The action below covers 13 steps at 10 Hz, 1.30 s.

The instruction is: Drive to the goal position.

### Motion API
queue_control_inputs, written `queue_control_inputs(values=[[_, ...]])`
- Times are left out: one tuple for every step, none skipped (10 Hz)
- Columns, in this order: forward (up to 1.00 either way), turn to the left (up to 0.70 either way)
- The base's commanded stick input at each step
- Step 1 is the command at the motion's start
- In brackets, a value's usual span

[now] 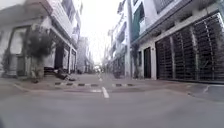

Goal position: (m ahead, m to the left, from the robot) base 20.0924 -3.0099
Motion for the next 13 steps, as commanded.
queue_control_inputs(values=[[1.00,0.00],[1.00,0.00],[1.00,0.00],[1.00,0.00],[1.00,0.00],[1.00,0.00],[1.00,0.00],[1.00,0.00],[1.00,0.00],[1.00,0.00],[1.00,0.00],[1.00,0.00],[1.00,0.00]])
